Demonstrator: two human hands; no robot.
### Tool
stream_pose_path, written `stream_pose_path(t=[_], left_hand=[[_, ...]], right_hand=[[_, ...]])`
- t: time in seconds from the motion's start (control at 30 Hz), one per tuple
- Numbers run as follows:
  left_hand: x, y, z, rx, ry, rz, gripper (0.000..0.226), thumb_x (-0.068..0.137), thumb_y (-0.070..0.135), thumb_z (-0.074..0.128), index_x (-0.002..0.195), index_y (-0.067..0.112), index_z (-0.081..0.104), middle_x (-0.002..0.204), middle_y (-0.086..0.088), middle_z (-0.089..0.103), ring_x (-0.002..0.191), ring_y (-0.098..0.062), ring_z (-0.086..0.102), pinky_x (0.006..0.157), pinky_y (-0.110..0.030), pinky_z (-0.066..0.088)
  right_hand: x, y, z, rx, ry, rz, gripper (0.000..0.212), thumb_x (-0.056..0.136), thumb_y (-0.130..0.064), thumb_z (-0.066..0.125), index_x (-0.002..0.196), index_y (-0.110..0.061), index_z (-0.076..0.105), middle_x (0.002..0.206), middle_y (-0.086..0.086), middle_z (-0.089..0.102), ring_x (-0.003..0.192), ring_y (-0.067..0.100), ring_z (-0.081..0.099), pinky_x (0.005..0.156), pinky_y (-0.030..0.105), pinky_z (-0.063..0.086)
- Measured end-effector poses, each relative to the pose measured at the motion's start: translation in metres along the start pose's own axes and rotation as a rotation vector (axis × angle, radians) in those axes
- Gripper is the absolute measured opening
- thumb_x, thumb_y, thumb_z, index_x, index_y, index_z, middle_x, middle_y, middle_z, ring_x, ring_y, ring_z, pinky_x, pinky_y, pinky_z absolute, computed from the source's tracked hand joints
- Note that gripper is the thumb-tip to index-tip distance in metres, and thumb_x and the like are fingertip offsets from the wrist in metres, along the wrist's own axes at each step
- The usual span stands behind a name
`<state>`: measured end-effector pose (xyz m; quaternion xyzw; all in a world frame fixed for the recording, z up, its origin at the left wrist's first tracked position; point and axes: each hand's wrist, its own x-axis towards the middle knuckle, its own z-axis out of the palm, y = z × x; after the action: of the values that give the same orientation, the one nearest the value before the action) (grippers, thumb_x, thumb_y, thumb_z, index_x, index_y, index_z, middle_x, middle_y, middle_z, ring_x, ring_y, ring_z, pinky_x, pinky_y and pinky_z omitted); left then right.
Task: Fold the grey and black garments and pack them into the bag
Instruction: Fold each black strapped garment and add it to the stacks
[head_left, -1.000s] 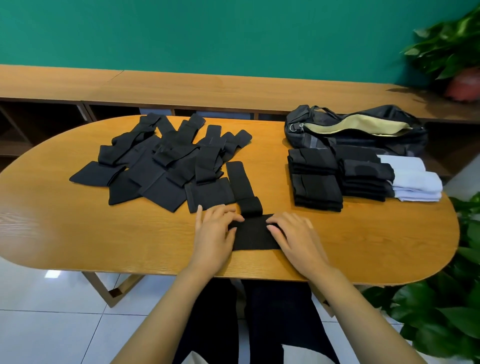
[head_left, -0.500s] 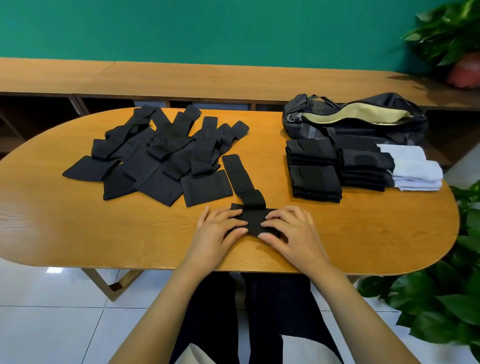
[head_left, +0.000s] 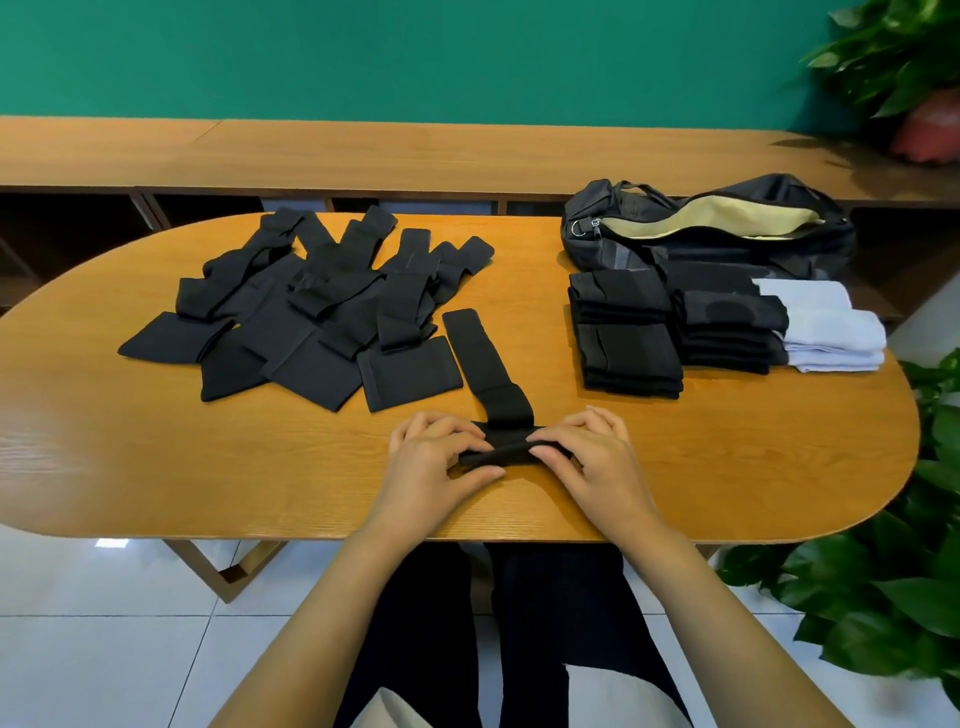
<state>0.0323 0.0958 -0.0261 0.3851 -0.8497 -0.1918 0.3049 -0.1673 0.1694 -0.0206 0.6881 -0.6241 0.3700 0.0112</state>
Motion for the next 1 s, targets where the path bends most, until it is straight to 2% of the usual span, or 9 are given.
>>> stream_pose_path(t=[0.07,0.17,0.27,0.4,0.53,0.6,0.7,0.83,1.0], left_hand=[[0.0017,0.0013,0.0001,0.026,0.025,-0.018,0.034,0.08,0.057,0.061,0.096,0.03,0.073,0.103,0.024,0.06,0.107,-0.004,0.043,0.098,-0.031,0.022],[0.0031,0.0068,-0.0004,0.043,0.067,-0.066,0.031,0.083,0.054,0.058,0.089,0.027,0.072,0.091,0.02,0.064,0.101,-0.006,0.046,0.093,-0.029,0.021],[0.0038,0.0094,0.0011,0.059,0.118,-0.112,0.036,0.085,0.056,0.054,0.086,0.025,0.072,0.082,0.014,0.062,0.093,-0.008,0.048,0.093,-0.032,0.026],[0.0034,0.0074,0.0021,-0.041,0.141,-0.204,0.054,0.078,0.069,0.042,0.086,0.024,0.072,0.085,0.013,0.059,0.095,-0.009,0.049,0.095,-0.035,0.029],[0.0039,0.0058,0.0003,-0.065,0.108,-0.199,0.048,0.074,0.068,0.052,0.093,0.029,0.072,0.097,0.021,0.062,0.103,-0.005,0.044,0.09,-0.031,0.024],[0.0041,0.0042,0.0006,-0.046,0.1,-0.181,0.036,0.077,0.057,0.065,0.098,0.03,0.072,0.104,0.024,0.061,0.106,-0.003,0.042,0.089,-0.029,0.021],[0.0033,0.0031,0.0021,-0.045,0.127,-0.184,0.021,0.082,0.043,0.068,0.092,0.025,0.073,0.097,0.022,0.061,0.102,-0.005,0.042,0.089,-0.029,0.021],[0.0022,0.0012,0.0027,-0.123,0.157,-0.26,0.03,0.082,0.048,0.058,0.083,0.02,0.067,0.086,0.009,0.061,0.097,-0.01,0.047,0.094,-0.033,0.028],[0.0027,0.0052,0.0006,-0.088,0.144,-0.234,0.016,0.084,0.037,0.07,0.078,0.039,0.055,0.083,0.02,0.053,0.097,-0.009,0.044,0.091,-0.031,0.024]], right_hand=[[0.0004,0.0,0.0001,0.043,-0.017,0.084,0.033,0.092,-0.044,0.049,0.104,-0.026,0.073,0.09,-0.031,0.046,0.097,-0.007,0.036,0.1,0.034,0.032],[0.0006,-0.0027,-0.0011,0.072,-0.086,0.236,0.033,0.087,-0.051,0.051,0.107,-0.034,0.071,0.091,-0.02,0.05,0.107,0.011,0.043,0.097,0.037,0.038],[0.0018,-0.0048,-0.0025,0.076,-0.106,0.249,0.038,0.083,-0.061,0.053,0.106,-0.035,0.07,0.094,-0.023,0.05,0.107,0.011,0.042,0.095,0.032,0.034],[0.002,-0.0022,0.0028,0.06,-0.089,0.28,0.059,0.082,-0.073,0.045,0.093,-0.022,0.072,0.096,-0.01,0.059,0.105,0.011,0.045,0.094,0.036,0.036],[0.0028,-0.0015,0.0061,0.073,-0.11,0.384,0.067,0.077,-0.072,0.037,0.093,-0.017,0.071,0.094,-0.004,0.055,0.103,0.017,0.046,0.088,0.034,0.041],[0.0024,-0.0001,0.0049,0.096,-0.105,0.401,0.067,0.076,-0.072,0.038,0.093,-0.016,0.07,0.092,-0.005,0.053,0.1,0.017,0.048,0.085,0.033,0.043],[0.0013,0.0006,0.0022,0.148,-0.107,0.421,0.063,0.076,-0.072,0.042,0.096,-0.019,0.069,0.097,-0.008,0.054,0.102,0.014,0.047,0.085,0.031,0.042],[0.0018,0.0012,0.0022,0.122,-0.148,0.341,0.045,0.085,-0.057,0.053,0.112,-0.024,0.067,0.11,-0.015,0.059,0.112,0.008,0.041,0.094,0.031,0.032],[-0.0002,0.0044,0.0056,0.129,-0.111,0.453,0.024,0.091,-0.04,0.059,0.106,-0.023,0.066,0.1,-0.007,0.05,0.104,0.018,0.047,0.081,0.028,0.04]])
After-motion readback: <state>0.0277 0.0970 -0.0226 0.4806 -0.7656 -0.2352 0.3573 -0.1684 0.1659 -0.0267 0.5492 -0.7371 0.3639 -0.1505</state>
